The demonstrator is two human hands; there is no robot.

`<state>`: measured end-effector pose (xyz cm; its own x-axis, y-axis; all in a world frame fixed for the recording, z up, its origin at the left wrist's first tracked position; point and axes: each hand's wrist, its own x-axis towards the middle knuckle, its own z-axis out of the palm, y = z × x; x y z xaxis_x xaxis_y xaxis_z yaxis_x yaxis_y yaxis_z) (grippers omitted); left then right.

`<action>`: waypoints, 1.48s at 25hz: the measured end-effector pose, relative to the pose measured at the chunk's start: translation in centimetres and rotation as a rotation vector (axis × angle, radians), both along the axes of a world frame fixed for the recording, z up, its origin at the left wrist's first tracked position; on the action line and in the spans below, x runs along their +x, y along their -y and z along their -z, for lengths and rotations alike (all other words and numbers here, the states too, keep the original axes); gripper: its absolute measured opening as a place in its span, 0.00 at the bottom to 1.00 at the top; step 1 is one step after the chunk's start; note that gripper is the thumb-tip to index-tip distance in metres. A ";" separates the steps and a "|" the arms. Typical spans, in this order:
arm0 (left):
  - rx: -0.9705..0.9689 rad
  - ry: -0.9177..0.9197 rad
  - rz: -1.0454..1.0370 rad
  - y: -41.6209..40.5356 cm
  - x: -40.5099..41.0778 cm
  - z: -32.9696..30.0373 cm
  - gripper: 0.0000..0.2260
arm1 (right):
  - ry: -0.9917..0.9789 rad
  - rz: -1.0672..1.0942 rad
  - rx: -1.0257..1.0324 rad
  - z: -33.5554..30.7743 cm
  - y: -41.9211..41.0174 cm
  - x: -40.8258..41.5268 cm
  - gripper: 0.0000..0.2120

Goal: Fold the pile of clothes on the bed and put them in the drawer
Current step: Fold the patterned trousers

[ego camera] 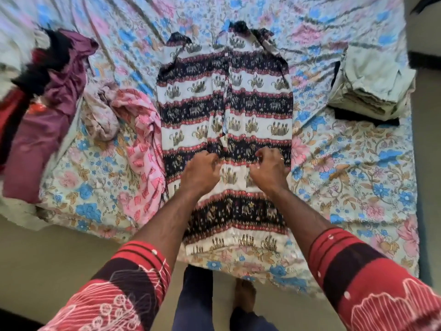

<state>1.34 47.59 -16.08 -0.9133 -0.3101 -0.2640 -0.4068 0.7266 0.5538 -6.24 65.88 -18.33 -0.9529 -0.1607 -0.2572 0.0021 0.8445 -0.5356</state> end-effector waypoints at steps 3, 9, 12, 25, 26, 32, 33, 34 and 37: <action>0.058 -0.026 -0.059 5.2 -6.3 -1.5 0.12 | -0.061 0.017 -0.036 -2.3 3.6 -7.1 0.16; 0.194 -0.036 -0.208 15.9 -17.4 -2.5 0.12 | -0.096 0.030 -0.100 -3.1 11.0 -18.8 0.08; 0.276 0.012 -0.284 20.7 -21.3 -1.9 0.15 | -0.096 0.067 -0.155 -2.3 14.9 -23.2 0.05; 0.419 0.141 -0.364 34.2 -39.0 5.0 0.27 | 0.062 -0.108 -0.235 3.3 27.4 -43.5 0.20; 0.417 0.126 -0.368 34.7 -40.1 5.4 0.29 | 0.044 -0.132 -0.183 3.9 28.5 -44.8 0.24; 0.503 -0.035 -0.491 35.1 -43.4 6.3 0.25 | -0.131 -0.251 0.102 6.5 30.5 -45.6 0.07; 0.512 -0.060 -0.482 35.1 -42.8 6.5 0.17 | -0.231 -0.304 0.067 6.9 29.8 -43.9 0.04; 0.512 -0.068 -0.458 35.5 -41.9 7.2 0.10 | -0.278 -0.404 0.074 7.4 28.8 -42.2 0.03; 0.564 0.004 -0.320 36.9 -38.9 8.9 0.05 | -0.210 -0.621 0.089 8.6 26.5 -39.7 0.12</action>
